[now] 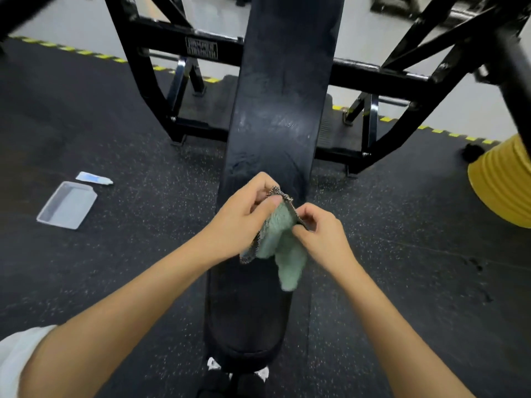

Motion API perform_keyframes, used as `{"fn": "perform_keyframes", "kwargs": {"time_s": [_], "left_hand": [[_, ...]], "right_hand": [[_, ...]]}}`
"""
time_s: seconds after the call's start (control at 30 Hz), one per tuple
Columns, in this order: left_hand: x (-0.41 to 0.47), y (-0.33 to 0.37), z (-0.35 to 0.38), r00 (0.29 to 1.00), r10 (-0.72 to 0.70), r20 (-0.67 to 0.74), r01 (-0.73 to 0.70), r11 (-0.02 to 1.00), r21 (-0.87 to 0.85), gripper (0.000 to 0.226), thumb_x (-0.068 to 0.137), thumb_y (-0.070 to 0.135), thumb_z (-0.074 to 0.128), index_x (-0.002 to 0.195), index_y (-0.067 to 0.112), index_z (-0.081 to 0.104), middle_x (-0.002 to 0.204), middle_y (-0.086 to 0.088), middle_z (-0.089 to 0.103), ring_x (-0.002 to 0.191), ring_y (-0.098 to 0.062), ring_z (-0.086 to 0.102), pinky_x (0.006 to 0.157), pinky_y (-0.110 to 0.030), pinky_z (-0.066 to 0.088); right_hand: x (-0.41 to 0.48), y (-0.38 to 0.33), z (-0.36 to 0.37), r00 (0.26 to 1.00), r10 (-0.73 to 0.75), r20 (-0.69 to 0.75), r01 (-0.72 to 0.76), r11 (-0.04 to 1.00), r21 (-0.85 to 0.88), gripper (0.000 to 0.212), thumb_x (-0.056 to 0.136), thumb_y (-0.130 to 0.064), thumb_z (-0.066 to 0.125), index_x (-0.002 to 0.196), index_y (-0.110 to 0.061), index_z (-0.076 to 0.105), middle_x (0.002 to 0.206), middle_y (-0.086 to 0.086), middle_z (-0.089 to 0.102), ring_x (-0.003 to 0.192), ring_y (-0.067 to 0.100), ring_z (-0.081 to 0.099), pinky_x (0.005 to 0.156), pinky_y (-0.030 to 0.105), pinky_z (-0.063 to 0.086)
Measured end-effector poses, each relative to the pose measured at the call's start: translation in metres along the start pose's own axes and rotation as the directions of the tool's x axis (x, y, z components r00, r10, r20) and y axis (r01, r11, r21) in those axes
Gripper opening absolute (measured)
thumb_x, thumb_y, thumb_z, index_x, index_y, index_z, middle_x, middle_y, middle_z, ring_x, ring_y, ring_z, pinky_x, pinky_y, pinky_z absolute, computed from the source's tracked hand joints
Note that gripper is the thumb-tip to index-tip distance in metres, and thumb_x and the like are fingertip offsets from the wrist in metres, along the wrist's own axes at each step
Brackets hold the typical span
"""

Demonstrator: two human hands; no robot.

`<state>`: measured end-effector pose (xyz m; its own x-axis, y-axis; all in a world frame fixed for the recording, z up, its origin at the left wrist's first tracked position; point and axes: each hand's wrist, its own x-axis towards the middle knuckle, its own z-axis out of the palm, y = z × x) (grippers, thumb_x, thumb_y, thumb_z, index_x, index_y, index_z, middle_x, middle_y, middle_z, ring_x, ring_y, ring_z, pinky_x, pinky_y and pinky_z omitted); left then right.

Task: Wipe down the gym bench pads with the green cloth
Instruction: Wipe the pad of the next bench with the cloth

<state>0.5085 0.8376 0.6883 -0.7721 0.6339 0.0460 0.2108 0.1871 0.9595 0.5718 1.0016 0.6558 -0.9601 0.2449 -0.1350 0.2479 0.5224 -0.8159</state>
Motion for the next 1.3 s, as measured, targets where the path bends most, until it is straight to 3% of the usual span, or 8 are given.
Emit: {"fn": "perform_keyframes", "kwargs": {"time_s": [0.13,0.37,0.53,0.73,0.83,1.1,1.23,1.3], "left_hand": [[-0.007,0.028,-0.008,0.998,-0.034,-0.053,0.035,0.999,0.019,0.015,0.102,0.017,0.044,0.089,0.01,0.047,0.061,0.012,0.034,0.052,-0.003,0.028,0.053,-0.017,0.028],[-0.015,0.055,-0.021,0.966,-0.053,-0.254,0.066,0.997,0.044,0.023,0.102,0.022,0.046,0.079,0.021,0.045,0.048,0.015,0.036,0.046,-0.004,0.029,0.049,-0.016,0.027],[-0.023,0.071,-0.025,0.937,-0.018,-0.349,0.051,0.995,0.085,0.019,0.098,0.025,0.054,0.082,0.016,0.054,0.06,0.008,0.042,0.05,-0.004,0.033,0.051,-0.014,0.031],[-0.034,0.106,-0.017,0.963,0.056,-0.265,-0.033,0.995,0.089,0.009,0.093,0.019,0.063,0.086,0.022,0.059,0.077,-0.003,0.062,0.06,-0.017,0.057,0.057,-0.028,0.053],[-0.035,0.125,-0.018,0.987,0.04,-0.159,-0.04,0.999,0.0,0.012,0.091,0.011,0.063,0.093,0.023,0.063,0.082,-0.005,0.064,0.075,-0.026,0.068,0.062,-0.043,0.061],[-0.035,0.162,-0.038,0.997,0.066,-0.037,-0.07,0.99,-0.124,0.042,0.093,-0.013,0.04,0.106,0.012,0.071,0.095,-0.01,0.071,0.086,-0.018,0.072,0.07,-0.026,0.058],[-0.026,0.15,-0.052,0.968,0.082,-0.238,-0.071,0.996,0.054,0.028,0.088,0.006,0.066,0.107,0.027,0.067,0.112,0.003,0.066,0.104,-0.007,0.063,0.084,-0.025,0.055],[-0.024,0.143,-0.056,0.984,-0.03,-0.178,0.037,0.999,0.036,0.05,0.075,0.033,0.08,0.12,0.034,0.058,0.125,0.012,0.058,0.116,0.0,0.055,0.092,-0.021,0.048]], "right_hand": [[-0.006,0.009,-0.009,0.995,0.098,0.019,-0.097,0.995,-0.016,0.019,0.083,-0.003,0.063,0.081,-0.022,0.065,0.084,-0.004,0.07,0.084,0.016,0.064,0.077,0.026,0.048],[-0.023,0.003,-0.042,0.982,0.188,0.023,-0.185,0.976,-0.114,0.047,0.085,-0.039,0.07,0.061,-0.008,0.045,0.057,0.001,0.036,0.054,0.011,0.031,0.051,0.024,0.022],[-0.032,-0.055,-0.062,0.978,0.157,0.137,-0.181,0.966,0.186,0.051,0.088,-0.04,0.067,0.065,0.0,0.044,0.064,0.008,0.034,0.058,0.018,0.032,0.051,0.024,0.028],[-0.044,-0.129,-0.08,0.968,0.097,0.232,-0.2,0.857,0.476,0.031,0.094,-0.03,0.059,0.098,0.0,0.068,0.087,0.01,0.069,0.077,0.02,0.064,0.072,0.036,0.055],[-0.051,-0.152,-0.091,0.983,0.016,0.183,-0.088,0.916,0.392,0.028,0.093,-0.039,0.06,0.093,-0.012,0.066,0.083,0.004,0.068,0.076,0.016,0.067,0.067,0.035,0.057],[-0.053,-0.176,-0.13,0.968,-0.224,0.115,0.228,0.973,-0.024,0.045,0.075,-0.047,0.065,0.091,-0.006,0.06,0.082,0.018,0.062,0.07,0.015,0.052,0.067,0.039,0.044],[-0.052,-0.198,-0.149,0.942,-0.295,0.157,0.315,0.942,-0.118,0.026,0.086,-0.026,0.063,0.09,-0.001,0.057,0.073,0.008,0.048,0.064,0.012,0.043,0.062,0.033,0.035],[-0.052,-0.209,-0.159,0.933,-0.319,0.167,0.341,0.931,-0.129,0.01,0.088,-0.01,0.059,0.087,0.0,0.058,0.072,0.008,0.048,0.064,0.01,0.04,0.062,0.028,0.031]]}}
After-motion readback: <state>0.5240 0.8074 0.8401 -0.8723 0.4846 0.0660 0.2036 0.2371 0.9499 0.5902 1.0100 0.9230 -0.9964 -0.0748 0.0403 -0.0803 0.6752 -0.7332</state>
